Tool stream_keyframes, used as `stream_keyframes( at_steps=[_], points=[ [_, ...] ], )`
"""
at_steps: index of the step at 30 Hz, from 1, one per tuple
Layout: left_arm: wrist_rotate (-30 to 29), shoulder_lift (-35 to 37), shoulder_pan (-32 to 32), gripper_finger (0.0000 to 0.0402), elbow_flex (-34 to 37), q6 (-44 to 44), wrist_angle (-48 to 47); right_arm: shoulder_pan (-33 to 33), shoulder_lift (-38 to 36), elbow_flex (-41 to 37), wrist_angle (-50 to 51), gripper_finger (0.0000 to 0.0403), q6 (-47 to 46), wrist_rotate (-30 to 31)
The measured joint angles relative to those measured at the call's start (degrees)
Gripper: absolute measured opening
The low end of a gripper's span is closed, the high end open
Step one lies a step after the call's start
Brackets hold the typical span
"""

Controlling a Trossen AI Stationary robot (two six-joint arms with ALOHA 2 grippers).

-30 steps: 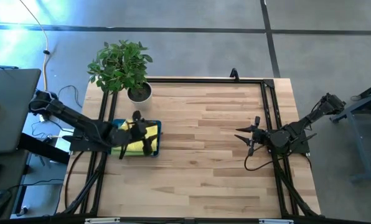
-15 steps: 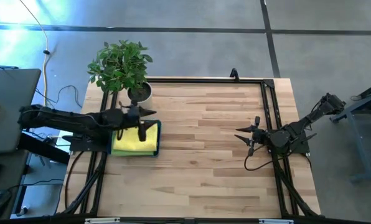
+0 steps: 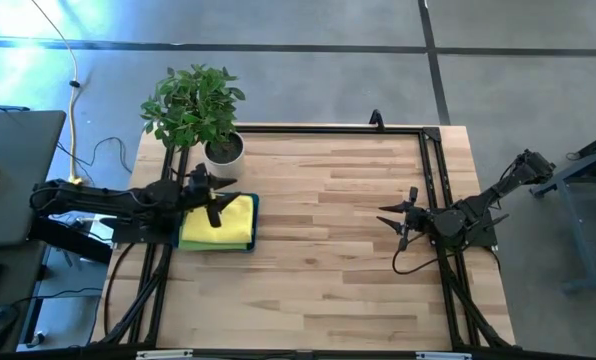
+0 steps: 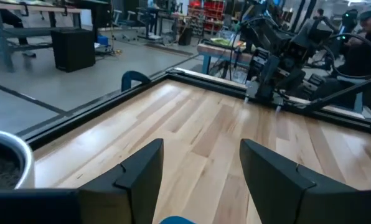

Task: Fold microfiber towels
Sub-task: Return to Home Position

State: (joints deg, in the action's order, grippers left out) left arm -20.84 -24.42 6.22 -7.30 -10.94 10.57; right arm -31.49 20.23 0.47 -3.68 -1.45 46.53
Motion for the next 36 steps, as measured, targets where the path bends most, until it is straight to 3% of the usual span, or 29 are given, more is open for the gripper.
stream_keyframes(
  at_steps=[10, 21, 28, 36],
  points=[
    [-1.5, 4.06, 0.02, 0.0203, 6.74, -6.17, 3.41, -0.02, 0.0, 0.0, 0.0, 0.0116, 0.01, 0.01],
    [-1.73, 4.1, 0.02, 0.0203, 6.63, -10.34, 1.33, -0.02, 0.0, 0.0, 0.0, 0.0116, 0.0, 0.01],
    [-2.13, 4.07, 0.02, 0.0203, 6.63, -3.5, -3.44, -0.02, 0.0, -0.02, 0.01, 0.0116, 0.0, 0.01],
    [-1.71, 4.06, 0.0, 0.0203, 6.61, -3.86, -3.93, -0.01, 0.0, -0.01, 0.0, 0.0116, 0.0, 0.01]
  ],
)
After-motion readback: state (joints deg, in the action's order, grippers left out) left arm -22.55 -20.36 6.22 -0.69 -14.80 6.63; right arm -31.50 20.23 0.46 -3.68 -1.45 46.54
